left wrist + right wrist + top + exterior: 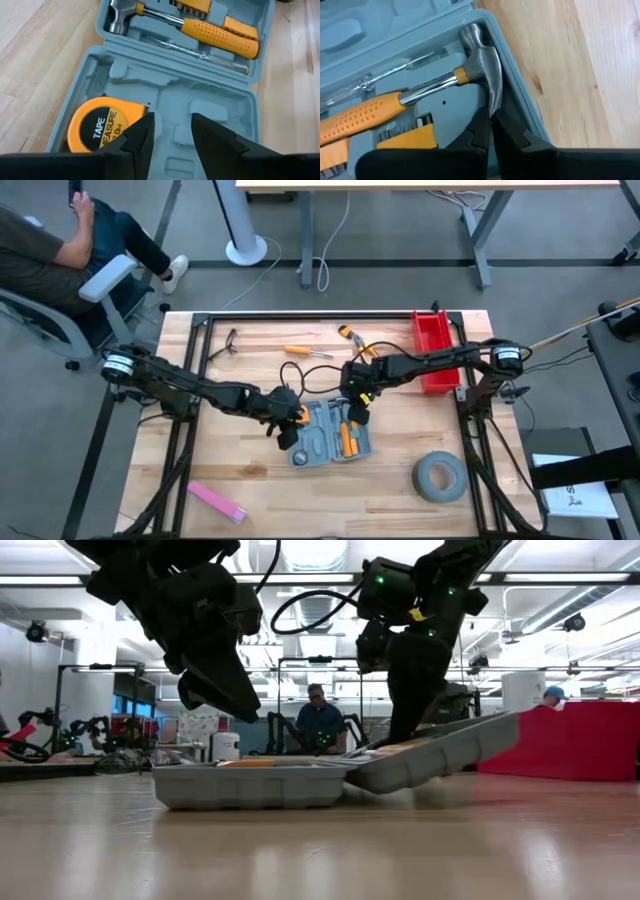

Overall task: Prefit tool cases
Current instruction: Remove the yellow hammer from the pre-fit tool case

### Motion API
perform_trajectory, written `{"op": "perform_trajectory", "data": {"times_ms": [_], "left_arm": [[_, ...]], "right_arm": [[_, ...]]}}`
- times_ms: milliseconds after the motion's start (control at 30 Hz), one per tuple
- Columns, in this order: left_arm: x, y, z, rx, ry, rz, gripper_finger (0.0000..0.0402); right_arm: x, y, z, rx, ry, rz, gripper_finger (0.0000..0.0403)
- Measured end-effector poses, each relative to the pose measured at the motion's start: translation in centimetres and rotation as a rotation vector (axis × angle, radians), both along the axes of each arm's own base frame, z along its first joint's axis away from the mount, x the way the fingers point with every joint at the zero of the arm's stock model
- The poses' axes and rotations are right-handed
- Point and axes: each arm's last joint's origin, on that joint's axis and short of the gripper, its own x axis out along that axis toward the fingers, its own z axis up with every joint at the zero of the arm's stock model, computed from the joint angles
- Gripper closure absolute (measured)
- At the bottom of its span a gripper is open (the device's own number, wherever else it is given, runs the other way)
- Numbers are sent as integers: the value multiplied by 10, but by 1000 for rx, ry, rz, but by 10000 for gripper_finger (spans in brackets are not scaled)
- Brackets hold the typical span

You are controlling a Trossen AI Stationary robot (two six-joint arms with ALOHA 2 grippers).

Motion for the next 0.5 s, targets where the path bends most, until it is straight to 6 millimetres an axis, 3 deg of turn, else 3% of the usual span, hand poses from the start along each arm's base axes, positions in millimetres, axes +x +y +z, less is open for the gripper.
{"op": "perform_trajectory", "data": {"times_ms": [500], "left_arm": [[-1,0,-1,3,17,0,264]], "right_arm": [[5,1,4,37,-72,31,402]]}}
